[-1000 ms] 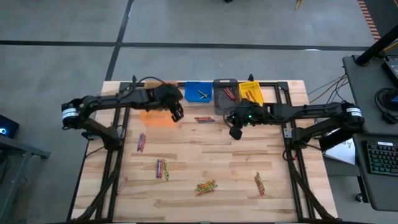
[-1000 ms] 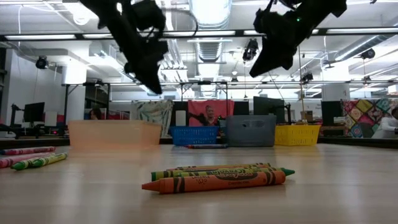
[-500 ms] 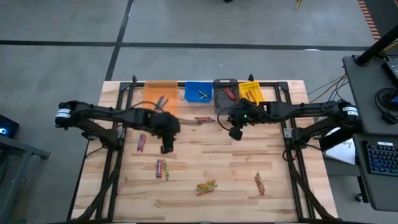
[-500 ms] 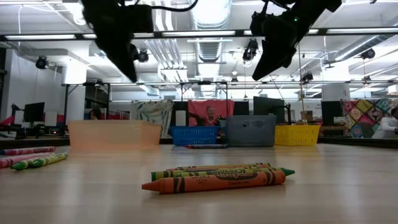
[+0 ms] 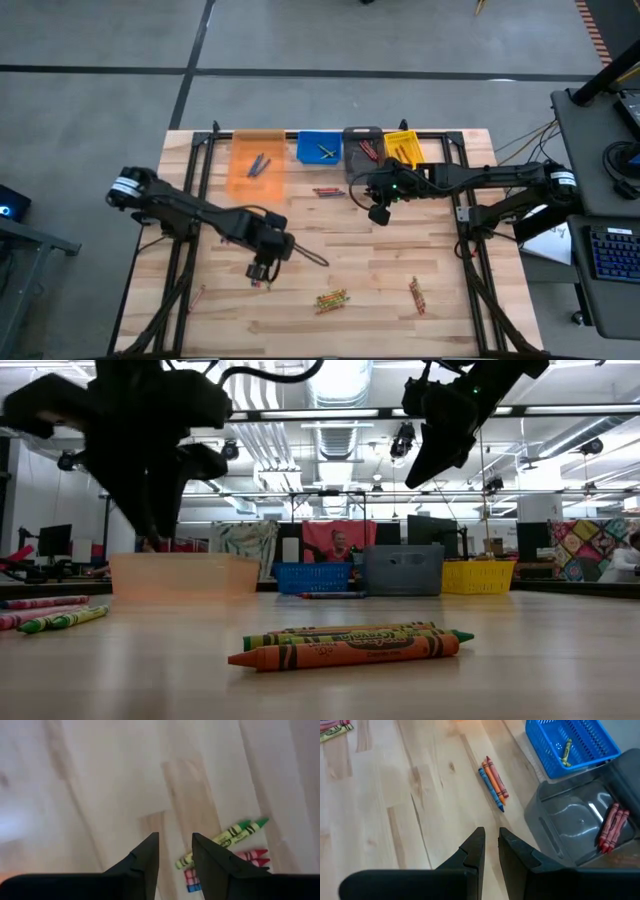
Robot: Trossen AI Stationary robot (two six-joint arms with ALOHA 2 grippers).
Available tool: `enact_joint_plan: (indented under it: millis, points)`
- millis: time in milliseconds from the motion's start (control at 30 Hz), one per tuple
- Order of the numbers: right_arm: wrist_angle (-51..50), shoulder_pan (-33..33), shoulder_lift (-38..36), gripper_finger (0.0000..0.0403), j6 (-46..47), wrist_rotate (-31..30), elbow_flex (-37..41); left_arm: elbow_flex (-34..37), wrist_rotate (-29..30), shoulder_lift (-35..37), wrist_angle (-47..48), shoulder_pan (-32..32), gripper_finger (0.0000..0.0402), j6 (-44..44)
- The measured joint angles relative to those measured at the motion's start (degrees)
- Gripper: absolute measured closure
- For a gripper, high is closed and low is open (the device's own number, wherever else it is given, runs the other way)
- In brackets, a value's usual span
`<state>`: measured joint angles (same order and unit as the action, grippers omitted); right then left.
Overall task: Sort crayons
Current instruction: Put the green crayon into the blue bin
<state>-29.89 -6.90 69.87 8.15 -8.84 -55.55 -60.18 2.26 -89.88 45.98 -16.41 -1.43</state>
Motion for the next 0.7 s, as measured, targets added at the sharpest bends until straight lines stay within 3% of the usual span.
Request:
enact_joint_plan:
  millis: [333,700]
  points:
    - [0.0,0.0,0.0,0.0359,1.1,0.0,0.2,0.0,0.0,-5.9,1.3,-2.7,0.0259,-3.0]
    - [0.1,0.0,0.0,0.0359,1.4,0.0,0.2,1.3,0.1,-8.0,0.9,-2.7,0.0265,-4.5]
